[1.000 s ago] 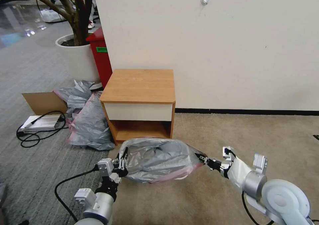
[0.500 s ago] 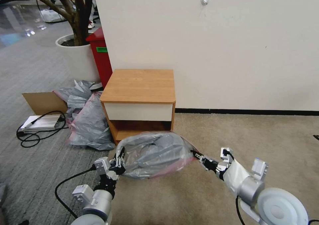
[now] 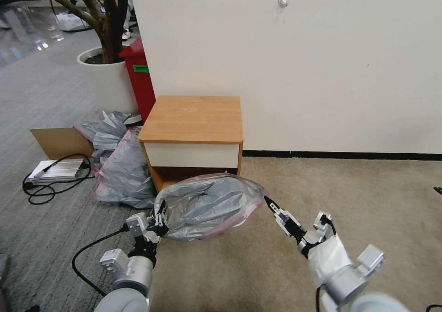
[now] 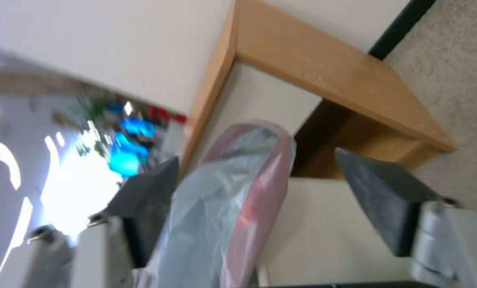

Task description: Pick up the garbage bag from the table and place it over the trash can.

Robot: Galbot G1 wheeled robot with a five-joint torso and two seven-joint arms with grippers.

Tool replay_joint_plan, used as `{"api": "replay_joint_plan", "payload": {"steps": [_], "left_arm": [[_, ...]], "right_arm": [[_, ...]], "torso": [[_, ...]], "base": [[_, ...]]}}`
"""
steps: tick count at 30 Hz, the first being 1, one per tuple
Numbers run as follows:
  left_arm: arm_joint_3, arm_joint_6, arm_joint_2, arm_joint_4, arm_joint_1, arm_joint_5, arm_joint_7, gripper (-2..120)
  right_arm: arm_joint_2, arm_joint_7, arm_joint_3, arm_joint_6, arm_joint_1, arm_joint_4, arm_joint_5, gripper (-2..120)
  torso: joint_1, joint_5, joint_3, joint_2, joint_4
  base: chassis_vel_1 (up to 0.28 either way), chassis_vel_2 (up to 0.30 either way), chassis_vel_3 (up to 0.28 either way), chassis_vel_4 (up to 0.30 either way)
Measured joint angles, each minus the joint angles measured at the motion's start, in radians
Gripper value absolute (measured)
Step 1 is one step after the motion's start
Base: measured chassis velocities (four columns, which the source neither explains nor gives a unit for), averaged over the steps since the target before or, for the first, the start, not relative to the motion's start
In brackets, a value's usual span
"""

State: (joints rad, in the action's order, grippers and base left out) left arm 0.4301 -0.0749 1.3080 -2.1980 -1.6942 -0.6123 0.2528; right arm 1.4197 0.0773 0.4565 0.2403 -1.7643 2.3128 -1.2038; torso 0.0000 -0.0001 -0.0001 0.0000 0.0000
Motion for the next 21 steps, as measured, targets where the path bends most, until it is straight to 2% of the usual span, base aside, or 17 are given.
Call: {"api": "replay_joint_plan", "payload": {"steps": [2, 4, 9, 12, 14, 15, 19, 20, 21], "left_arm": [[-0.001, 0.0, 0.0, -0.002, -0.001, -0.002, 0.001, 7], [-0.002, 0.0, 0.0, -0.003, -0.001, -0.002, 0.001, 7], [-0.003, 0.0, 0.001, -0.005, -0.001, -0.002, 0.001, 7], [-0.003, -0.001, 0.002, -0.007, -0.002, -0.002, 0.001, 7], [-0.007, -0.001, 0.005, -0.008, -0.002, -0.002, 0.001, 7], [-0.007, -0.001, 0.005, -0.008, -0.002, -0.002, 0.001, 7], [-0.011, -0.002, 0.006, -0.012, -0.003, -0.002, 0.001, 7], [-0.014, -0.003, 0.006, -0.015, -0.003, -0.005, 0.0, 7], [-0.014, -0.005, 0.006, -0.016, -0.004, -0.012, 0.0, 7]], "right_arm": [[0.007, 0.0, -0.055, -0.086, 0.011, -0.023, -0.007, 91], [0.019, 0.0, -0.089, -0.109, 0.022, -0.039, 0.014, 97], [0.033, 0.001, -0.118, -0.114, 0.039, -0.06, 0.045, 98], [0.042, 0.001, -0.131, -0.114, 0.05, -0.066, 0.061, 93], [0.056, 0.003, -0.149, -0.112, 0.065, -0.079, 0.08, 81], [0.056, 0.003, -0.149, -0.112, 0.065, -0.079, 0.08, 81], [0.073, 0.003, -0.156, -0.112, 0.072, -0.086, 0.091, 68], [0.082, 0.003, -0.154, -0.111, 0.079, -0.09, 0.092, 52], [0.084, 0.003, -0.153, -0.111, 0.081, -0.092, 0.092, 47]], "torso": [[0.0, 0.0, 0.0, 0.0, 0.0], [0.0, 0.0, 0.0, 0.0, 0.0001], [0.0, 0.0, 0.0, 0.0, 0.0002], [0.0, 0.0001, 0.0, 0.0, 0.0], [0.0, 0.0001, 0.0, 0.0, 0.0002], [0.0, 0.0001, 0.0, 0.0, 0.0002], [0.0, 0.0001, 0.0, 0.0, 0.0001], [0.0, 0.0001, 0.0, 0.0, 0.0], [0.0, 0.0001, 0.0, 0.0, 0.0001]], "base": [[0.0, 0.0, 0.0, 0.0], [0.0, 0.0, 0.0, 0.0], [0.0, 0.0, 0.0, 0.0], [0.0, 0.0, 0.0, 0.0], [0.0, 0.0, 0.0, 0.0], [0.0, 0.0, 0.0, 0.0], [0.0, 0.0, 0.0, 0.0], [0.0, 0.0, 0.0, 0.0], [0.0, 0.0, 0.0, 0.0]]}}
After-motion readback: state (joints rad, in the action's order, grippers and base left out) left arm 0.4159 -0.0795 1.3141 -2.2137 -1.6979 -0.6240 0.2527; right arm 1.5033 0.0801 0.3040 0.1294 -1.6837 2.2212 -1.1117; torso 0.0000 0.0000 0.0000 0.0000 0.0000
